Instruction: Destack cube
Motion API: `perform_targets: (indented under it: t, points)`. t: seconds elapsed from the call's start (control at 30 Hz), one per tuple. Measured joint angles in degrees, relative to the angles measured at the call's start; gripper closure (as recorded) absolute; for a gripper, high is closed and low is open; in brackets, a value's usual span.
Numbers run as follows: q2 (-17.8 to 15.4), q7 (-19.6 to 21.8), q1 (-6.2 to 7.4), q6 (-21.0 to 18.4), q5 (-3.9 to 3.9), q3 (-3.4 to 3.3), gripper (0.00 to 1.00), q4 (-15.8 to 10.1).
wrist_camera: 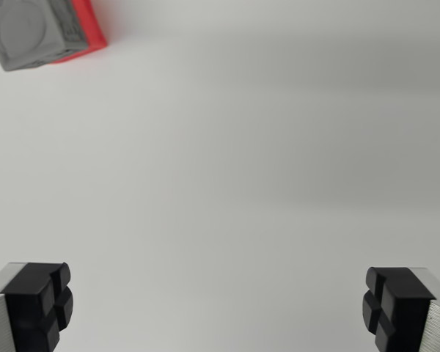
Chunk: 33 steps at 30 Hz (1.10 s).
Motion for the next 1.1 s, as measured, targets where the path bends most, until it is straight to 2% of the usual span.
perform_targets:
  t: [0.67,1.1]
  points:
    - [0.4,0.0,0.20,0.2,0.00,0.03,0.00,0.0]
    - [2.4,-0.2,1.26,2.0,0.00,0.51,0.00,0.3]
